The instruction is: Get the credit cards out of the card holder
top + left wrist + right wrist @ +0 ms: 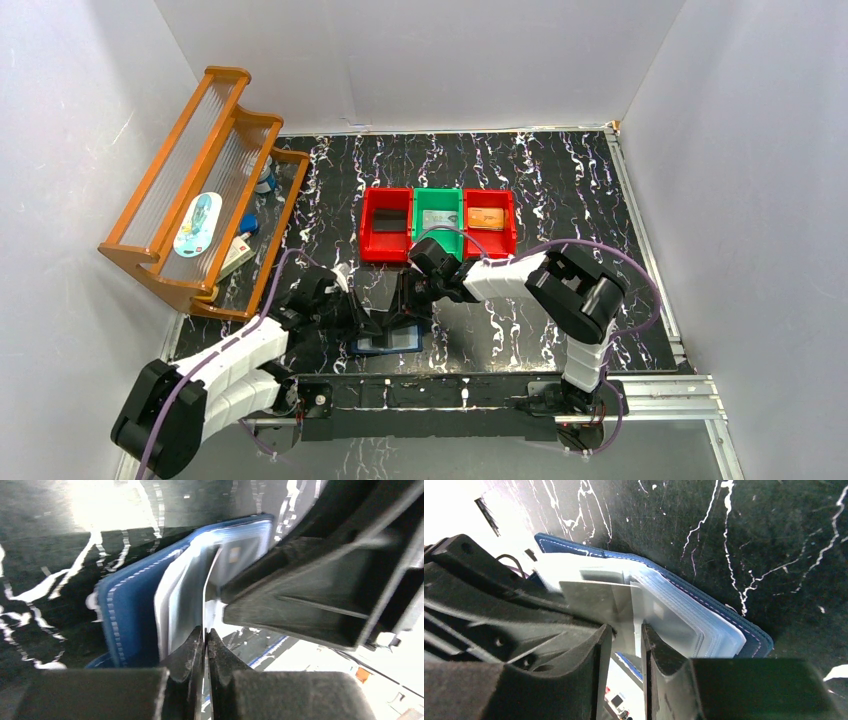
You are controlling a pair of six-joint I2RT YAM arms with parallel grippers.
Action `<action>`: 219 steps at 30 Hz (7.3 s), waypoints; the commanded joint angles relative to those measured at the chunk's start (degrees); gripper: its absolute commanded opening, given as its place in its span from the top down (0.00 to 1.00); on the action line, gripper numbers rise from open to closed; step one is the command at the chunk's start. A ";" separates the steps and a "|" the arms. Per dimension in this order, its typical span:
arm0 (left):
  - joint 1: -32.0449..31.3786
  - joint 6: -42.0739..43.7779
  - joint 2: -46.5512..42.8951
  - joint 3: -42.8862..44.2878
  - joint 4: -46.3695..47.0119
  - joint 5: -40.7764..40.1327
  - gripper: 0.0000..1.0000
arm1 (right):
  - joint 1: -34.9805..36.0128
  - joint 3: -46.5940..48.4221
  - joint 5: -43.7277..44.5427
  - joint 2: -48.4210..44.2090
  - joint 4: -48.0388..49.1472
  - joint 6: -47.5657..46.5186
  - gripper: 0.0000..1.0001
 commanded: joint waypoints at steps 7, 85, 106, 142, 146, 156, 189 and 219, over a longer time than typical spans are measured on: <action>0.21 6.16 -3.72 9.15 -10.63 -5.30 1.00 | -0.50 -0.83 7.33 -3.52 -5.92 -3.44 0.59; 3.75 82.21 41.24 55.69 -6.88 -18.61 0.53 | -2.40 -14.93 51.88 -44.76 -23.58 -2.72 0.02; 4.23 17.14 -1.81 26.08 -20.42 -16.15 0.08 | -2.24 -8.50 16.37 -21.56 -4.94 -3.83 0.36; 4.23 0.25 -5.67 2.85 -11.29 -3.39 1.00 | 2.43 -1.90 10.95 -9.43 -4.77 -1.99 0.67; 4.23 -0.06 -4.91 2.05 -9.63 -2.63 1.00 | 2.43 -1.82 10.32 -10.07 -4.29 -1.74 0.70; 4.23 -0.80 -5.62 1.33 -9.35 -3.84 1.00 | 2.43 0.59 19.95 -12.62 -16.05 -3.05 0.58; 4.23 -0.99 -6.32 0.00 -7.62 -2.79 1.00 | 2.43 -0.43 16.16 -9.16 -14.09 -3.43 0.54; 4.23 -1.42 -5.03 -0.33 -4.53 -0.34 1.00 | 2.43 1.60 2.57 -8.98 3.64 -0.95 0.62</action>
